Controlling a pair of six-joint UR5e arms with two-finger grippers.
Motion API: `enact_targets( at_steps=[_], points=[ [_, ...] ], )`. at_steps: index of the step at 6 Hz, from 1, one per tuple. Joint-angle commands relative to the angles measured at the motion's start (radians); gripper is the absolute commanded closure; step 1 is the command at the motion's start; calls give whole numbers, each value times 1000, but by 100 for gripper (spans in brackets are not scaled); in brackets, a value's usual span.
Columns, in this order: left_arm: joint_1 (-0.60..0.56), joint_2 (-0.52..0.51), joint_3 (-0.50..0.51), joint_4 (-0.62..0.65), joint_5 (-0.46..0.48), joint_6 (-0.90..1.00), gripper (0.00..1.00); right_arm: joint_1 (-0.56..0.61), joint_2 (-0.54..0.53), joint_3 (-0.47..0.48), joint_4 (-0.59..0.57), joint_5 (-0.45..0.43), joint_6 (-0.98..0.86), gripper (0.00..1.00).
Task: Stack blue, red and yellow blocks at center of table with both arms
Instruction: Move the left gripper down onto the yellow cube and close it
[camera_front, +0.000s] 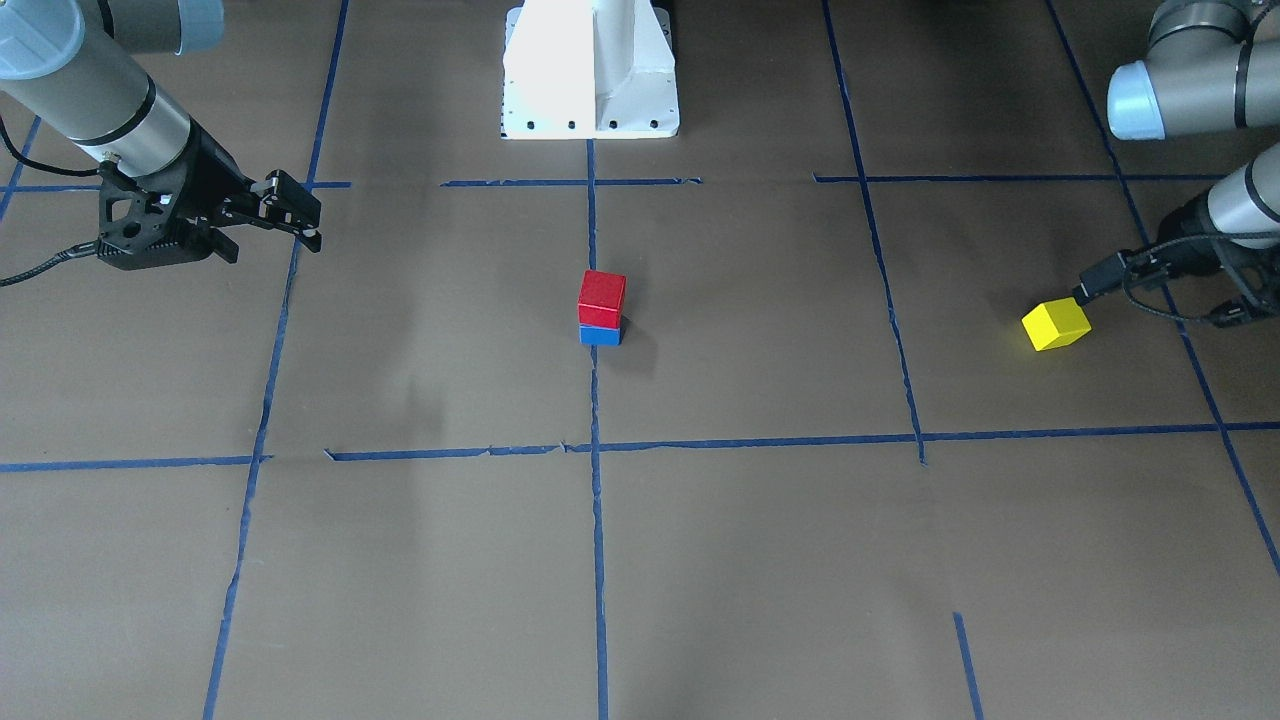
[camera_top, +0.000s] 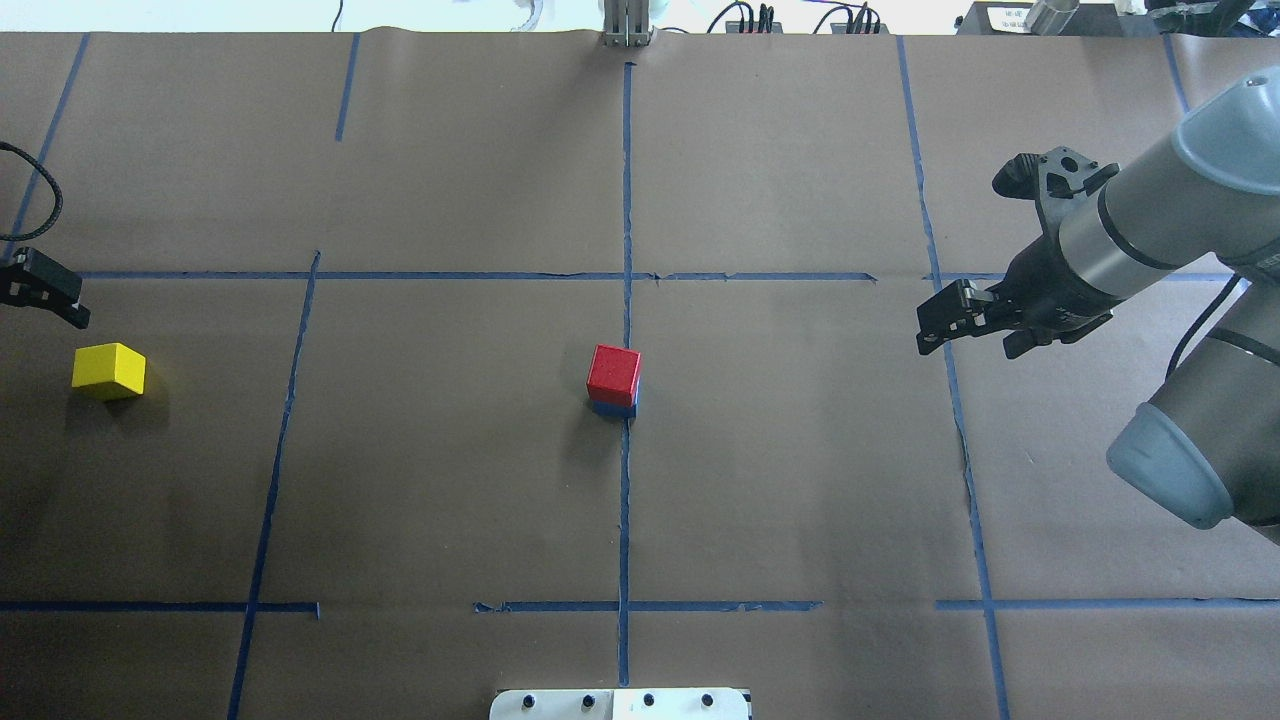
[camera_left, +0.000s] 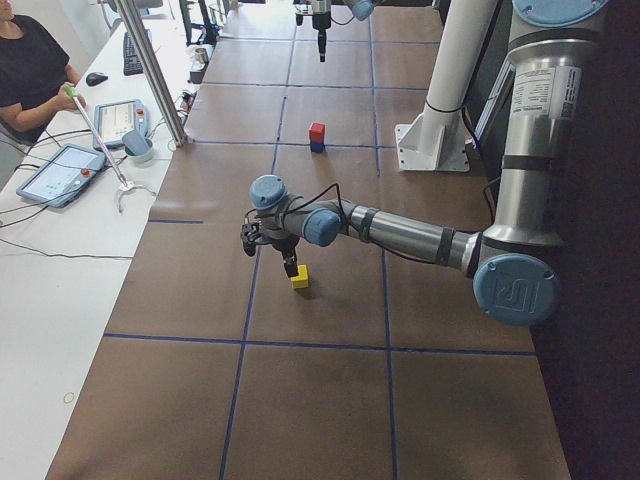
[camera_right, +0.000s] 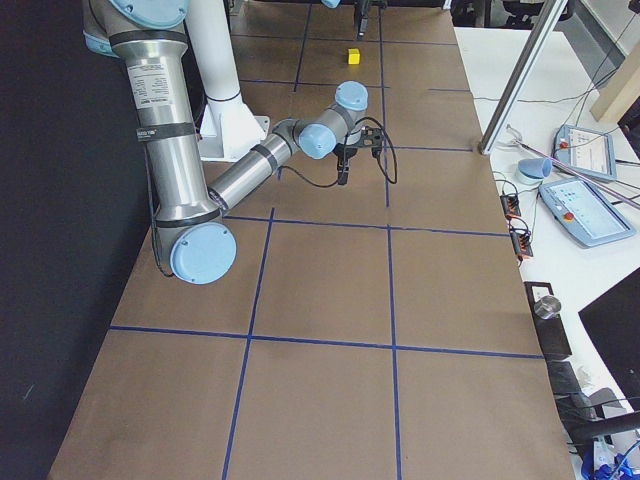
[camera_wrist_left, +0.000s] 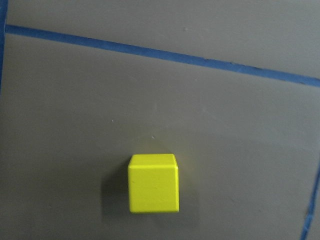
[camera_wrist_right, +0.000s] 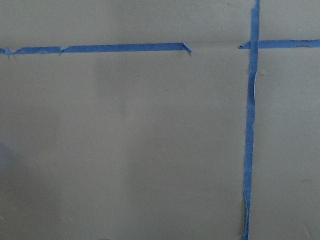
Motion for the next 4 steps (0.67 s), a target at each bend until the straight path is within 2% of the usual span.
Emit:
enact_targets(
  at_steps=[1, 3, 4],
  points=[
    [10, -17, 85, -120, -2, -84, 0, -1, 3, 1, 0, 0, 1, 0],
    [111, -25, 99, -121, 11, -84, 0, -1, 3, 1, 0, 0, 1, 0],
    [111, -23, 101, -120, 16, -81, 0, -1, 3, 2, 0, 1, 1, 0]
  ],
)
